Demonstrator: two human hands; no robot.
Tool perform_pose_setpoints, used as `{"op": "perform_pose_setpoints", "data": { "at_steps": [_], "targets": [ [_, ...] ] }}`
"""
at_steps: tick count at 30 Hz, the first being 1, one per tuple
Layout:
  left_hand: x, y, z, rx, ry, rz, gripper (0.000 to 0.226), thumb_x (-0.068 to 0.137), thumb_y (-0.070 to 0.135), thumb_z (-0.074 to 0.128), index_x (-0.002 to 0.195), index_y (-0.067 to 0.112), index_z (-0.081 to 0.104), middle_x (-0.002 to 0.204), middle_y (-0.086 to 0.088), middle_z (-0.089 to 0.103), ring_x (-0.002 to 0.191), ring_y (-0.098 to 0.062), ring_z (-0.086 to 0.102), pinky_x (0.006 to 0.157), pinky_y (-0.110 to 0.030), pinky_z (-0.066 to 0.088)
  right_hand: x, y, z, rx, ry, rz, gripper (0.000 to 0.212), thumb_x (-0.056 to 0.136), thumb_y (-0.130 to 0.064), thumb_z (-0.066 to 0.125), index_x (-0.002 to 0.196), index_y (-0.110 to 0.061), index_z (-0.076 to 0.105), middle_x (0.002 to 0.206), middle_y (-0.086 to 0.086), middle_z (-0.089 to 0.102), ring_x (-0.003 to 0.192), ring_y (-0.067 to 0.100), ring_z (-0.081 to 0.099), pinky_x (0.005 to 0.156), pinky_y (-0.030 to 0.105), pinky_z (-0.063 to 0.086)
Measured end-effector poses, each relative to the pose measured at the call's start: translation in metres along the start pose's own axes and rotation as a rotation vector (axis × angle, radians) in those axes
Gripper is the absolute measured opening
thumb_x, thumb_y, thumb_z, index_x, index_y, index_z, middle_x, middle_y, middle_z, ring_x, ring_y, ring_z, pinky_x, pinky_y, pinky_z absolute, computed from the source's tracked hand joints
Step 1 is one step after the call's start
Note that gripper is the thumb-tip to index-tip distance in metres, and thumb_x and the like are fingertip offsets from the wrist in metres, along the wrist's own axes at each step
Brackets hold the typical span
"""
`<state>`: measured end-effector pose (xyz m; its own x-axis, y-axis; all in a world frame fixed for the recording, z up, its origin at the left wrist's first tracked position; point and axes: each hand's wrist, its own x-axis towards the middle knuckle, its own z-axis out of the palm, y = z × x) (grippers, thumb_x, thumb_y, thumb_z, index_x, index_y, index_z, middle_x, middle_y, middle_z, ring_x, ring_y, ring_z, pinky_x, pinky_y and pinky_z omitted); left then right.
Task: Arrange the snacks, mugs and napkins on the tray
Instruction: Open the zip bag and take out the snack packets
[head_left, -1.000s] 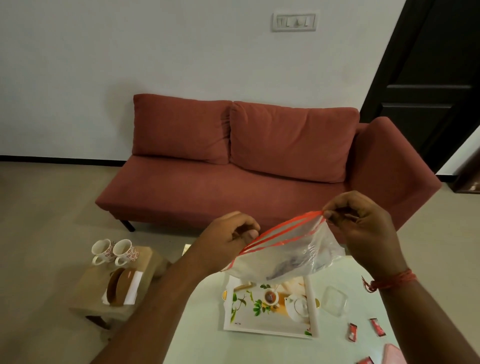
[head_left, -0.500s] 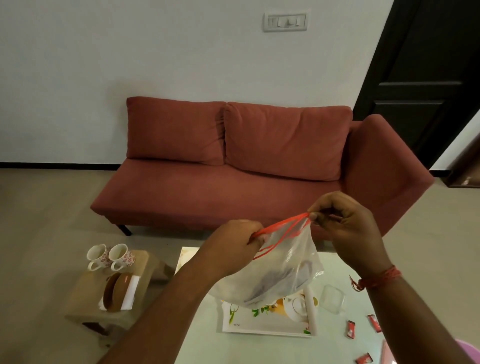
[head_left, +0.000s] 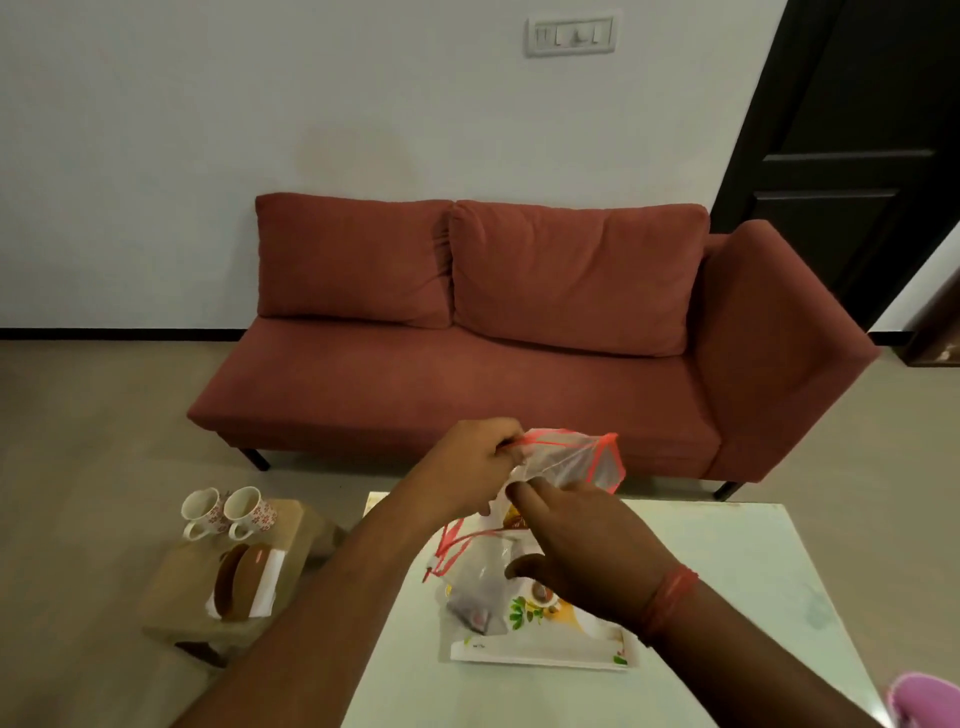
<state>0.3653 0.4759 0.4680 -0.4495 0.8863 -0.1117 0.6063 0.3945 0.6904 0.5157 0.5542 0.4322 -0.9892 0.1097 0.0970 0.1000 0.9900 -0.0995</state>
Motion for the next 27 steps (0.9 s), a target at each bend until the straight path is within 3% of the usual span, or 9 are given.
{"op": "perform_pose_setpoints", "data": {
  "at_steps": [3, 6, 10, 14, 16, 18, 20, 24, 27],
  "targets": [
    [0.004, -0.008, -0.004, 0.046, 0.102, -0.003, 0.018, 0.096, 0.014, 0.049, 0.084, 0.017, 0.062, 0.073, -0.002, 0.062, 0.06, -0.014, 0.055, 0.054, -0.033, 0.047, 0.001, 0.002, 0.013, -0.057, -0.098, -0.021, 0.067, 0.085, -0.06, 0.062, 0.135, -0.022, 0.04, 0.118, 0.003, 0.062, 0.077, 0.031, 0.067, 0.058, 0.035, 0.045],
    [0.011, -0.02, -0.008, 0.117, 0.207, -0.006, 0.019, 0.094, 0.011, 0.05, 0.08, 0.016, 0.061, 0.077, 0.001, 0.062, 0.069, -0.015, 0.056, 0.06, -0.031, 0.044, -0.002, 0.006, 0.016, -0.079, -0.207, -0.011, 0.067, 0.089, -0.063, 0.054, 0.141, -0.023, 0.043, 0.131, 0.004, 0.056, 0.091, 0.033, 0.067, 0.071, 0.038, 0.049],
    [0.016, -0.033, -0.006, 0.259, 0.33, 0.011, 0.02, 0.094, 0.006, 0.048, 0.082, 0.016, 0.06, 0.084, -0.001, 0.061, 0.077, -0.018, 0.057, 0.064, -0.031, 0.045, -0.005, 0.004, 0.017, -0.177, -0.38, -0.13, 0.071, 0.088, -0.07, 0.047, 0.126, -0.011, 0.056, 0.118, 0.012, 0.064, 0.099, 0.034, 0.061, 0.086, 0.041, 0.044],
    [0.014, -0.041, 0.003, 0.294, 0.39, -0.046, 0.016, 0.098, 0.011, 0.048, 0.091, 0.014, 0.063, 0.089, 0.0, 0.06, 0.079, -0.016, 0.057, 0.069, -0.032, 0.053, -0.004, -0.004, 0.017, -0.183, -0.517, -0.137, 0.079, 0.087, -0.076, 0.04, 0.117, -0.006, 0.06, 0.11, 0.014, 0.066, 0.097, 0.033, 0.061, 0.088, 0.043, 0.043],
    [0.012, -0.038, 0.01, 0.297, 0.354, -0.043, 0.015, 0.098, 0.013, 0.049, 0.094, 0.014, 0.063, 0.09, 0.003, 0.058, 0.08, -0.013, 0.057, 0.067, -0.025, 0.048, 0.0, -0.005, 0.013, -0.045, -0.624, -0.02, 0.075, 0.092, -0.073, 0.033, 0.118, -0.008, 0.06, 0.114, 0.013, 0.065, 0.098, 0.031, 0.061, 0.086, 0.041, 0.043],
    [0.01, -0.034, 0.017, 0.3, 0.314, -0.006, 0.015, 0.098, 0.012, 0.049, 0.094, 0.014, 0.063, 0.091, 0.004, 0.057, 0.081, -0.013, 0.057, 0.065, -0.024, 0.044, 0.011, -0.006, 0.001, 0.294, -0.709, 0.109, 0.065, 0.099, -0.063, 0.026, 0.12, -0.011, 0.058, 0.117, 0.013, 0.064, 0.099, 0.026, 0.058, 0.088, 0.038, 0.043],
    [0.009, -0.03, 0.022, 0.306, 0.294, 0.007, 0.014, 0.097, 0.01, 0.05, 0.094, 0.014, 0.063, 0.093, 0.001, 0.06, 0.082, -0.016, 0.059, 0.066, -0.027, 0.046, 0.027, -0.003, -0.007, 0.589, -0.669, 0.2, 0.054, 0.106, -0.048, 0.023, 0.129, -0.013, 0.058, 0.125, 0.007, 0.063, 0.106, 0.022, 0.057, 0.096, 0.031, 0.041],
    [0.009, -0.021, 0.028, 0.302, 0.237, 0.009, 0.013, 0.096, 0.016, 0.057, 0.105, 0.015, 0.065, 0.103, -0.002, 0.063, 0.085, -0.012, 0.057, 0.072, -0.02, 0.044, 0.062, 0.009, 0.023, 0.383, -0.613, 0.284, 0.032, 0.104, -0.018, 0.045, 0.131, -0.008, 0.058, 0.125, 0.011, 0.065, 0.108, 0.027, 0.062, 0.095, 0.034, 0.049],
    [0.007, -0.011, 0.034, 0.299, 0.201, 0.037, 0.018, 0.096, 0.017, 0.056, 0.111, 0.014, 0.065, 0.109, -0.005, 0.064, 0.093, -0.017, 0.061, 0.076, -0.019, 0.042, 0.079, 0.001, 0.053, 0.16, -0.82, 0.252, 0.047, 0.094, -0.019, 0.064, 0.139, -0.009, 0.05, 0.127, 0.013, 0.063, 0.111, 0.027, 0.063, 0.096, 0.037, 0.052]
  ]
}}
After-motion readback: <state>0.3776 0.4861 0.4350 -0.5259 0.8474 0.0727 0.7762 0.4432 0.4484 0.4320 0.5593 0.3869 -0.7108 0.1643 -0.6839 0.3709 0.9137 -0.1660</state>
